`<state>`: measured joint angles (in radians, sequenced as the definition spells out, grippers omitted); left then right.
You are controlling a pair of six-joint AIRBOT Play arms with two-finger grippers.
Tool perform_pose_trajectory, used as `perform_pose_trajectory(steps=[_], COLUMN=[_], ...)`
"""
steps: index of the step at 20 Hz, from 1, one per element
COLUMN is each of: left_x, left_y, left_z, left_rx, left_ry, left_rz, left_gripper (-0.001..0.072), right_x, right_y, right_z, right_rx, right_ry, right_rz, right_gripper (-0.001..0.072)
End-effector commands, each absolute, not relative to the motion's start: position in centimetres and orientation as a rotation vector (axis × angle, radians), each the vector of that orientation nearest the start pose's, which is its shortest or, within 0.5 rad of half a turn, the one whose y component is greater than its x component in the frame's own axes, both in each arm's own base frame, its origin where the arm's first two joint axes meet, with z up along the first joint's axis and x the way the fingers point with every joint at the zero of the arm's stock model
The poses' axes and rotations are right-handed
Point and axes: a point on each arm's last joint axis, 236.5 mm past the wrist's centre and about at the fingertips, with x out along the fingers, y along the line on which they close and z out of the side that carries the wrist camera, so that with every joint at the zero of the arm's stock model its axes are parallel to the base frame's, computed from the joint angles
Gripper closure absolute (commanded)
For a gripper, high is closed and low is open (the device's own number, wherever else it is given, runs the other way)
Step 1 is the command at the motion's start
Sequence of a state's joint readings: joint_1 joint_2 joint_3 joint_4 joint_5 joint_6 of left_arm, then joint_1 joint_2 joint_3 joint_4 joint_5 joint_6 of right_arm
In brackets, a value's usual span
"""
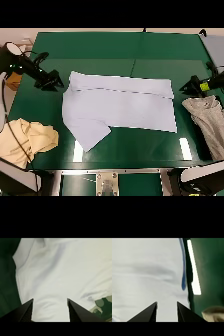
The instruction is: Fold the shirts.
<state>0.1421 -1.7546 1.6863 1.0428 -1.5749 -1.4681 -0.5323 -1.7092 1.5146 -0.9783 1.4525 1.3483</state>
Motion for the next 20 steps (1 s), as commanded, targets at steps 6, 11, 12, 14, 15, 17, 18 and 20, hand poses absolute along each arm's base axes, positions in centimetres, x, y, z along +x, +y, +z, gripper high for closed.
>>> perform_pose_trajectory(steps=[6, 11, 12, 14, 15, 17, 18, 20], left_x=[25.9, 23.9, 24.4, 25.9, 26.3, 26.0, 25.9, 26.1], left_y=[-7.9, -11.2, -11.1, -11.2, -11.9, -13.8, -14.8, -15.2], left_z=[-6.4, -10.1, -10.3, -9.7, -9.5, -9.4, -9.0, -8.2], left_rx=[-0.644, -0.958, -0.986, -1.018, -1.016, -0.99, -1.003, -1.008], left_ry=[1.492, 1.351, 1.316, 1.247, 1.23, 1.239, 1.244, 1.243], left_rz=[-0.178, -0.132, -0.114, -0.116, -0.132, -0.173, -0.197, -0.229], left_gripper=[0.021, 0.0212, 0.0212, 0.0213, 0.0213, 0.0213, 0.0214, 0.0426], right_x=[27.1, 25.0, 25.0, 25.3, 25.3, 25.3, 25.3, 25.1], right_y=[-6.7, -4.3, -4.3, -4.1, -4.1, -4.0, -3.8, -3.4], right_z=[-6.4, -8.3, -8.3, -8.1, -8.1, -8.0, -8.0, -7.9], right_rx=[1.008, 1.063, 1.066, 1.079, 1.082, 1.088, 1.098, 1.114], right_ry=[1.184, 1.144, 1.142, 1.132, 1.131, 1.132, 1.137, 1.151], right_rz=[-0.152, -0.178, -0.178, -0.173, -0.172, -0.167, -0.168, -0.16], right_gripper=[0.0424, 0.0423, 0.0423, 0.0423, 0.0422, 0.0407, 0.0336, 0.0312])
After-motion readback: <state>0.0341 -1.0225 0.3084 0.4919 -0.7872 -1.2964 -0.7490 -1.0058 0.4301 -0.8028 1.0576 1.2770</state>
